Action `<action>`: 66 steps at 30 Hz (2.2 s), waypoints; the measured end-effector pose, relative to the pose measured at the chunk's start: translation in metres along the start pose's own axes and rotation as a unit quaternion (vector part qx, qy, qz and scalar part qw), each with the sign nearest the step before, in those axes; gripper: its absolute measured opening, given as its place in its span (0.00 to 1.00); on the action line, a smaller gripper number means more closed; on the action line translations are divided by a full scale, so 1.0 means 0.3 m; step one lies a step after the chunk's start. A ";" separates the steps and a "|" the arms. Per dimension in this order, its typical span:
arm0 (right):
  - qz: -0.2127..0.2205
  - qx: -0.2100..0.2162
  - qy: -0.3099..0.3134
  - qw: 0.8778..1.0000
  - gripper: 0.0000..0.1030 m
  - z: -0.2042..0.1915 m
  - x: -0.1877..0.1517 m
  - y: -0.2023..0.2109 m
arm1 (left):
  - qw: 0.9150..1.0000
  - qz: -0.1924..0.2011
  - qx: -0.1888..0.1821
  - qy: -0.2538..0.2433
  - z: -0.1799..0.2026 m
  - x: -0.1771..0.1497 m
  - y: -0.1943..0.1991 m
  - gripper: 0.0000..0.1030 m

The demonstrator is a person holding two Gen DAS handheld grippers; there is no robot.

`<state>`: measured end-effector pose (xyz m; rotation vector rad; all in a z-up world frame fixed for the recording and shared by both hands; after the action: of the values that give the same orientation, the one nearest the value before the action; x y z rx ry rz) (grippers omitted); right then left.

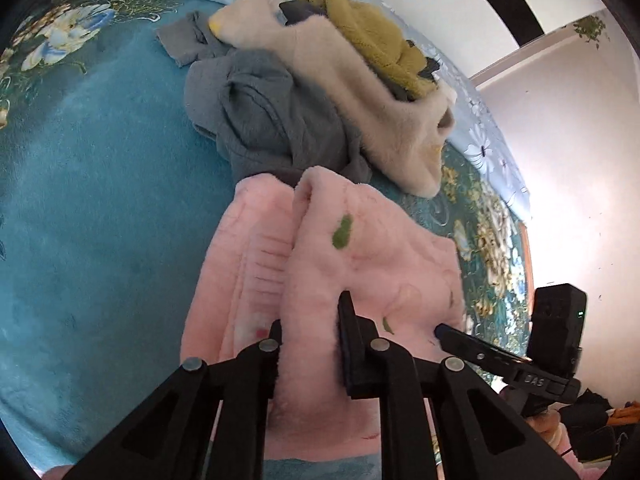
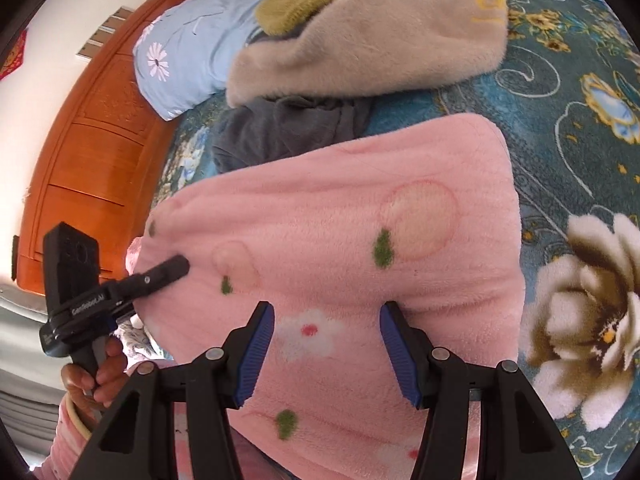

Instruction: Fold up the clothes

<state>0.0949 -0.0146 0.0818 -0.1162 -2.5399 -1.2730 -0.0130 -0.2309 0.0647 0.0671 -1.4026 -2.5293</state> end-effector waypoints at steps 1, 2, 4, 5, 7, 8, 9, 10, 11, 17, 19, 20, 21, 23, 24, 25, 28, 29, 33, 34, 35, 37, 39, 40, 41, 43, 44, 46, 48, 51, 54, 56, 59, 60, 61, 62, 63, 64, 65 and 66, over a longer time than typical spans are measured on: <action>-0.001 -0.001 -0.002 1.000 0.57 0.001 0.000 -0.004 | 1.000 -0.007 0.011 0.001 -0.010 0.003 -0.022 0.16; -0.005 -0.002 -0.005 1.000 0.57 0.003 -0.001 -0.012 | 1.000 -0.013 0.022 0.002 -0.020 0.007 -0.043 0.16; -0.014 -0.009 -0.008 1.000 0.57 0.012 -0.010 -0.033 | 0.999 -0.023 -0.004 0.041 -0.074 0.003 -0.062 0.16; -0.018 -0.013 -0.006 1.000 0.57 0.016 -0.016 -0.043 | 0.998 -0.025 -0.022 0.062 -0.089 0.008 -0.057 0.17; -0.019 -0.019 0.003 1.000 0.57 0.011 -0.023 -0.047 | 0.997 -0.019 -0.035 0.064 -0.082 0.015 -0.024 0.17; -0.019 -0.022 0.008 1.000 0.57 0.007 -0.025 -0.046 | 0.998 -0.009 -0.030 0.058 -0.075 0.014 0.002 0.21; -0.016 -0.023 0.011 1.000 0.57 0.001 -0.026 -0.037 | 0.999 0.003 -0.022 0.050 -0.067 0.011 0.031 0.25; -0.011 -0.024 0.014 1.000 0.57 -0.008 -0.026 -0.018 | 0.999 0.020 -0.022 0.043 -0.062 0.003 0.074 0.33; -0.004 -0.024 0.019 1.000 0.57 -0.019 -0.031 0.006 | 0.998 0.039 -0.024 0.036 -0.057 -0.007 0.120 0.38; 0.020 -0.036 0.080 0.996 0.57 -0.092 -0.110 0.146 | 0.996 0.063 -0.055 -0.032 0.053 -0.062 0.223 0.49; 0.002 -0.043 0.081 0.996 0.57 -0.082 -0.155 0.122 | 0.998 0.030 -0.033 -0.035 0.041 -0.068 0.145 0.49; -0.012 -0.049 0.073 0.996 0.57 -0.065 -0.178 0.097 | 0.999 0.012 -0.016 -0.029 0.019 -0.076 0.096 0.48; -0.023 -0.056 0.066 0.996 0.57 -0.045 -0.202 0.069 | 1.000 -0.010 0.001 -0.016 -0.011 -0.079 0.043 0.48; -0.037 -0.071 0.052 0.995 0.57 -0.002 -0.244 0.014 | 0.999 -0.041 0.021 0.010 -0.056 -0.075 -0.026 0.44; -0.038 -0.073 0.050 0.995 0.58 0.011 -0.256 -0.005 | 0.999 -0.044 0.020 0.018 -0.064 -0.067 -0.030 0.44; -0.038 -0.077 0.050 0.995 0.58 0.015 -0.261 -0.016 | 0.999 -0.042 0.019 0.015 -0.061 -0.063 -0.020 0.44; -0.050 -0.083 0.058 0.994 0.58 -0.014 -0.230 0.003 | 1.000 -0.016 0.008 -0.013 -0.020 -0.061 0.043 0.45; -0.049 -0.078 0.061 0.994 0.59 -0.029 -0.208 0.025 | 1.000 -0.004 -0.003 -0.024 0.001 -0.060 0.068 0.45; 0.026 -0.069 0.086 0.994 0.59 -0.069 -0.070 0.145 | 0.999 0.034 -0.029 -0.030 0.055 0.011 0.109 0.45; 0.035 -0.071 0.077 0.994 0.59 -0.055 -0.033 0.145 | 0.999 0.035 -0.029 -0.020 0.052 0.037 0.097 0.45; 0.044 -0.073 0.068 0.994 0.59 -0.041 0.004 0.144 | 0.999 0.037 -0.029 -0.011 0.049 0.063 0.085 0.45; 0.058 -0.075 0.047 0.994 0.59 -0.009 0.071 0.133 | 1.000 0.021 -0.008 0.016 0.021 0.073 0.016 0.45; 0.050 -0.065 0.011 0.997 0.59 0.037 0.107 0.077 | 0.999 0.006 0.011 0.040 -0.015 0.074 -0.034 0.45; 0.036 -0.063 -0.007 0.997 0.58 0.066 0.119 0.035 | 0.999 0.002 0.016 0.047 -0.036 0.072 -0.040 0.45; 0.024 -0.064 -0.022 0.997 0.58 0.087 0.127 0.001 | 0.998 0.002 0.013 0.053 -0.042 0.069 -0.033 0.45; 0.004 -0.071 -0.043 0.997 0.58 0.111 0.131 -0.049 | 0.998 0.008 -0.007 0.054 -0.024 0.078 0.003 0.45; 0.002 -0.074 -0.045 0.996 0.57 0.106 0.136 -0.053 | 0.999 0.014 -0.017 0.047 -0.014 0.080 0.030 0.45; 0.019 -0.079 -0.028 0.996 0.59 0.050 0.152 -0.008 | 0.999 0.024 -0.030 0.034 -0.003 0.076 0.071 0.45; 0.035 -0.083 -0.010 0.996 0.58 -0.005 0.166 0.032 | 0.999 0.018 -0.028 0.021 0.000 0.068 0.080 0.46; 0.009 -0.106 -0.002 0.994 0.59 -0.044 0.161 -0.005 | 1.000 -0.020 0.006 0.003 -0.014 0.047 0.013 0.46; -0.043 -0.139 -0.019 0.989 0.59 -0.048 0.144 -0.086 | 0.999 -0.026 0.006 -0.019 -0.012 0.055 -0.044 0.46; -0.052 -0.168 -0.043 0.983 0.59 -0.055 0.155 -0.102 | 0.999 -0.016 -0.020 -0.033 -0.012 0.052 -0.031 0.49; -0.052 -0.215 -0.085 0.971 0.59 -0.069 0.186 -0.102 | 0.997 -0.015 -0.052 -0.060 -0.031 0.044 -0.015 0.50; -0.051 -0.231 -0.099 0.967 0.59 -0.074 0.196 -0.102 | 0.996 -0.013 -0.064 -0.059 -0.036 0.045 0.001 0.50; -0.053 -0.247 -0.113 0.961 0.59 -0.081 0.205 -0.100 | 0.996 -0.011 -0.076 -0.055 -0.041 0.047 0.020 0.50; -0.061 -0.265 -0.126 0.954 0.59 -0.091 0.211 -0.097 | 0.995 -0.009 -0.089 -0.051 -0.045 0.050 0.039 0.50; -0.071 -0.276 -0.138 0.949 0.59 -0.104 0.216 -0.092 | 0.994 -0.006 -0.099 -0.038 -0.045 0.052 0.059 0.50; -0.081 -0.280 -0.148 0.945 0.59 -0.124 0.222 -0.083 | 0.994 -0.001 -0.109 -0.023 -0.043 0.056 0.080 0.50; -0.090 -0.284 -0.159 0.941 0.59 -0.144 0.228 -0.074 | 0.993 -0.001 -0.121 -0.005 -0.046 0.053 0.100 0.50; -0.097 -0.287 -0.164 0.939 0.59 -0.168 0.235 -0.059 | 0.991 0.002 -0.135 0.013 -0.049 0.049 0.121 0.50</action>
<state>0.0354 -0.0696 0.1176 -0.2201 -2.3859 -2.2127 -0.0179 -0.2649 0.0886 0.0488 -1.0367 -2.6787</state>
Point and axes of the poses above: each gripper's, at about its wrist camera, not at the fingertips, and y roughly against the way its jaws point, z to its right, x to its top, the point moved 3 cm from there along -y, roughly the way its jaws point, and after that the axes turned 9 degrees about y, right-handed, at the moved point
